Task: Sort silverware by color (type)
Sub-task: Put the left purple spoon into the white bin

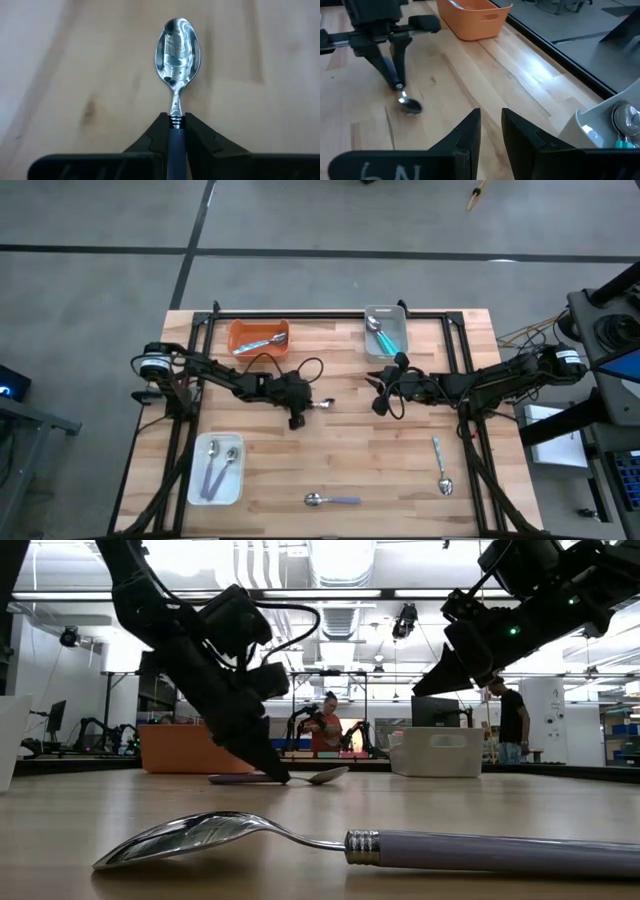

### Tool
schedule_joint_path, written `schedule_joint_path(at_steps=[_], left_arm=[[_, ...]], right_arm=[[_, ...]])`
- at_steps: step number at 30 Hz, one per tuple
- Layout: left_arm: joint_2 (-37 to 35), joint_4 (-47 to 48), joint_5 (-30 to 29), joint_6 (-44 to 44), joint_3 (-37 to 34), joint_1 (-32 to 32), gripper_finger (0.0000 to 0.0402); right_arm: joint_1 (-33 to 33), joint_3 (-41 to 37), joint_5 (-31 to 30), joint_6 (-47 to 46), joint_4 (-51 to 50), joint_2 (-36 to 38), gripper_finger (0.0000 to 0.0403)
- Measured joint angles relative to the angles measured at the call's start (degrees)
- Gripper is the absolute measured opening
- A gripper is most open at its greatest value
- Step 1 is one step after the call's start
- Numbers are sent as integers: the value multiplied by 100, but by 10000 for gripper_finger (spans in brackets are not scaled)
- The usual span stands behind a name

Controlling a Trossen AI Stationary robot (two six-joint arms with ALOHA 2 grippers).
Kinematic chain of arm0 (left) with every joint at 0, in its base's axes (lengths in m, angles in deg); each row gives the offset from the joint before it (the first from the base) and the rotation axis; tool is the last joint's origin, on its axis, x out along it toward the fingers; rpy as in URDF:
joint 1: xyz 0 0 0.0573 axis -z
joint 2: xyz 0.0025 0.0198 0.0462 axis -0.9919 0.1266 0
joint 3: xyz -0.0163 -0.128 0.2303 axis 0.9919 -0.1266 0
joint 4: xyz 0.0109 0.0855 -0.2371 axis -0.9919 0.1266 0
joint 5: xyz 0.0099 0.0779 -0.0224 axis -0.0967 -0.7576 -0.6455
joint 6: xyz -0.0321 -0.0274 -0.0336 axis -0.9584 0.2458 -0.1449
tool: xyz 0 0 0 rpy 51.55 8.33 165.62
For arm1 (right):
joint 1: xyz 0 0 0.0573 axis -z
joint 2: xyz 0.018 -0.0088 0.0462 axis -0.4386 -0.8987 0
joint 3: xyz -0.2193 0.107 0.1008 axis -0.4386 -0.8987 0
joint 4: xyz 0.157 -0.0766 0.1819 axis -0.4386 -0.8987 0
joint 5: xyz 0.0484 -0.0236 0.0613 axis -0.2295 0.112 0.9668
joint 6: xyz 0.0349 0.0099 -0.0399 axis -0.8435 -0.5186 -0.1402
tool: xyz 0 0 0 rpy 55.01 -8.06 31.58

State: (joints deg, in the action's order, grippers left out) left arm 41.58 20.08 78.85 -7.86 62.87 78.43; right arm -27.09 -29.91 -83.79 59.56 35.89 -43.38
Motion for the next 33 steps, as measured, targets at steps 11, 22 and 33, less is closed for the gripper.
schedule_joint_path(at_steps=[11,22,33], left_arm=[[-6,-487,-427,-1201,83,16,13],[-99,-446,-330,-1572,119,175,5],[-117,-433,-211,-1138,210,200,1]], right_arm=[[0,-95,-4,-26,1,0,68],[0,-162,-4,-46,-5,0,68],[0,-147,-7,-115,-1,0,68]])
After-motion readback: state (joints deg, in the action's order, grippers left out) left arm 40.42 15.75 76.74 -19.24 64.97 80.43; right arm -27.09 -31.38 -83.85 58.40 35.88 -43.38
